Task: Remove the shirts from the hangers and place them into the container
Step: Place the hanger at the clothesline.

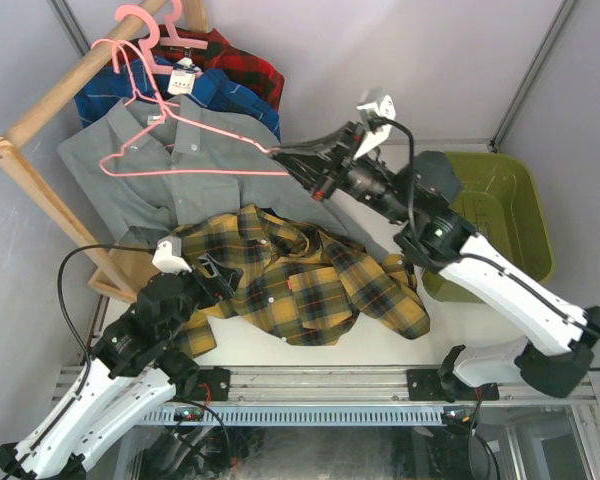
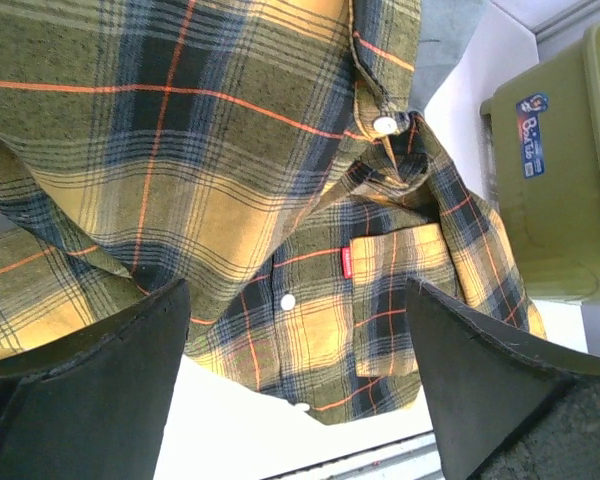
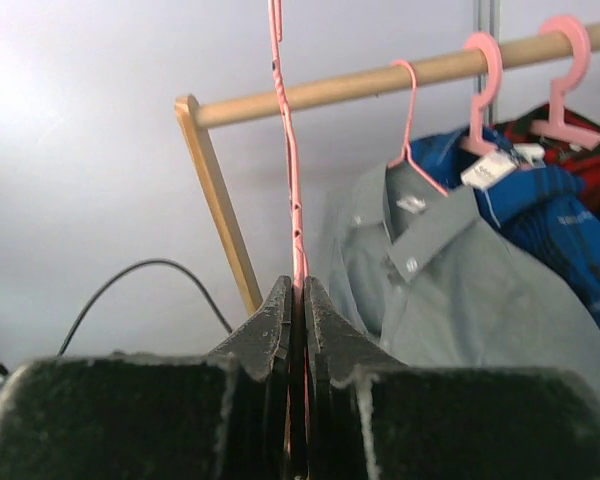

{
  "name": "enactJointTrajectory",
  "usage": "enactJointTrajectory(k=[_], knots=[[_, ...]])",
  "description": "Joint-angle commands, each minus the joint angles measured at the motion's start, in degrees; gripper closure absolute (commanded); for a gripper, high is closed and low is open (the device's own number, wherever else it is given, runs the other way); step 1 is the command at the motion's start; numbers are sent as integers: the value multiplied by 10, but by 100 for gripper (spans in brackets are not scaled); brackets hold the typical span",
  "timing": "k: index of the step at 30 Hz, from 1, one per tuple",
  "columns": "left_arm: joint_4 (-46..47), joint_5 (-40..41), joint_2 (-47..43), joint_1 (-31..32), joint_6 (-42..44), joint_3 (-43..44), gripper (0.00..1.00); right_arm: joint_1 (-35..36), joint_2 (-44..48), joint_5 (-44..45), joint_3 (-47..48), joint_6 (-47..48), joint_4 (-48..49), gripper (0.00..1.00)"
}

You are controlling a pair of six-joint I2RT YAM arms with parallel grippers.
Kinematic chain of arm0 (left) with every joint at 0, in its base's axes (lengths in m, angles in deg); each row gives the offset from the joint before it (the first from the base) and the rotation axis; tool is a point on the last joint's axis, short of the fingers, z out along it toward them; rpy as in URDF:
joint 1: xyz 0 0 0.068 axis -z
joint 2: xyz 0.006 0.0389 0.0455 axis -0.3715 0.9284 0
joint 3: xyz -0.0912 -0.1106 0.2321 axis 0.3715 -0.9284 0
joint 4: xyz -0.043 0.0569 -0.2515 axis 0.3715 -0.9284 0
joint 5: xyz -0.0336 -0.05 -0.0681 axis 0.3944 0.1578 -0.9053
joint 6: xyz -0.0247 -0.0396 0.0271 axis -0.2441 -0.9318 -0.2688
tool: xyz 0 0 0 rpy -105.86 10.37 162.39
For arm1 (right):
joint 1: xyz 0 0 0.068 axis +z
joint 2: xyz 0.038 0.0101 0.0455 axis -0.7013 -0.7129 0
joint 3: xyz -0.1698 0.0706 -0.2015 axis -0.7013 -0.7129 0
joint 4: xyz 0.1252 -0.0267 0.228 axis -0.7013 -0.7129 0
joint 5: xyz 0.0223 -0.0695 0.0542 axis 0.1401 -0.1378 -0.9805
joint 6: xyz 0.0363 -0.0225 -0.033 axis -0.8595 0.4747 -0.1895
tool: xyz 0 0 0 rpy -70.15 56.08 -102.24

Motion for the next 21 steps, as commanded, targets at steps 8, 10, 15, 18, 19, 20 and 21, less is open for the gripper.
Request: enactJointTrajectory(k=[8,10,15,18,19,20,21], knots=[[35,-31,5,-3,8,4,8,44,-237,28,299,54,-45,100],[28,-29,4,-3,11,7,8,47,-291,20,368,58,-84,100],[17,-9,-12,-3,11,9,8,56,-409,12,516,70,-176,100],[11,-1,-19,-3,11,11,8,58,-431,11,519,68,-195,100],[9,1,-19,-3,11,11,8,59,-432,12,514,68,-202,100],[7,2,-20,-3,11,12,8,61,-429,13,505,69,-205,100],[6,4,-19,-3,11,12,8,62,-424,13,492,71,-205,100]])
